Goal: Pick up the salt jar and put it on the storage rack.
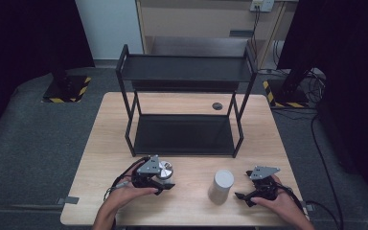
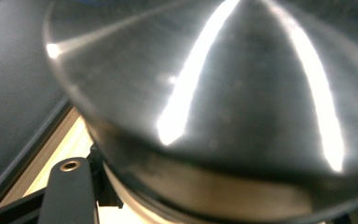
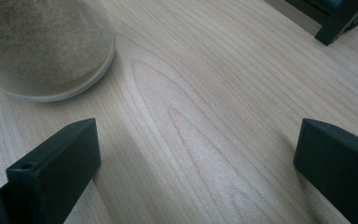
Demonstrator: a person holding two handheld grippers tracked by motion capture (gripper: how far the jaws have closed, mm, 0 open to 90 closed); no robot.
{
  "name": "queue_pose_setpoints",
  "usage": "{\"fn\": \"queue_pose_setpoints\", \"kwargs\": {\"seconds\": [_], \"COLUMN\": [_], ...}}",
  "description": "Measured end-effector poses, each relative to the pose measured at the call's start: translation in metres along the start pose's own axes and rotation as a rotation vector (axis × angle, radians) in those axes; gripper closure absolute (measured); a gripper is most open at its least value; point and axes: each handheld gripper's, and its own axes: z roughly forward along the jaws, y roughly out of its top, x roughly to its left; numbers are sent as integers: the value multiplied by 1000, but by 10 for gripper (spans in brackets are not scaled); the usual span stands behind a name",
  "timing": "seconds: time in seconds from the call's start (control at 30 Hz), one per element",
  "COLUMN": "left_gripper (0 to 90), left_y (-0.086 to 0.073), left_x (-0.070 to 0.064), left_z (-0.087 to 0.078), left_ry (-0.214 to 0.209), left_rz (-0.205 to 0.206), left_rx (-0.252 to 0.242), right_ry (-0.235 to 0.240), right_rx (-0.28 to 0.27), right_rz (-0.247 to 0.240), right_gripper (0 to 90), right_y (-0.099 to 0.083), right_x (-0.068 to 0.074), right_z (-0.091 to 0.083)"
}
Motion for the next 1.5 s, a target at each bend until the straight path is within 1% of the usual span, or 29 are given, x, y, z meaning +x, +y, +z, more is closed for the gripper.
{"fn": "queue_pose_setpoints", "kwargs": {"seconds": [0.37,0.53,0.67,0.77,0.93,1.03,1.07,1.1,1.17,1.5], "left_gripper": [299,299,299,299,299,299,299,299,299,299], "left_y": [2,4,11,13,19,25,32,32,39,76], "left_x": [0,0,0,-1,-1,-1,0,0,2,19], "left_z": [-5,-7,-8,-10,-17,-19,-20,-20,-21,-31], "left_ry": [-9,-17,-35,-38,-40,-43,-49,-49,-53,-70], "left_rz": [11,10,19,22,23,27,37,37,46,55], "left_rx": [4,1,8,6,-12,-23,-17,-17,-14,-5], "right_ry": [0,0,0,0,-1,0,-1,-1,-1,-1], "right_rx": [0,0,0,0,0,0,0,0,0,0], "right_rz": [0,0,0,0,0,1,1,1,1,0], "right_gripper": [13,13,14,13,13,13,14,14,13,13], "right_y": [0,0,0,0,0,0,0,0,0,0], "right_x": [0,0,0,0,0,0,0,0,0,0], "right_z": [0,0,0,0,0,0,0,0,0,0]}}
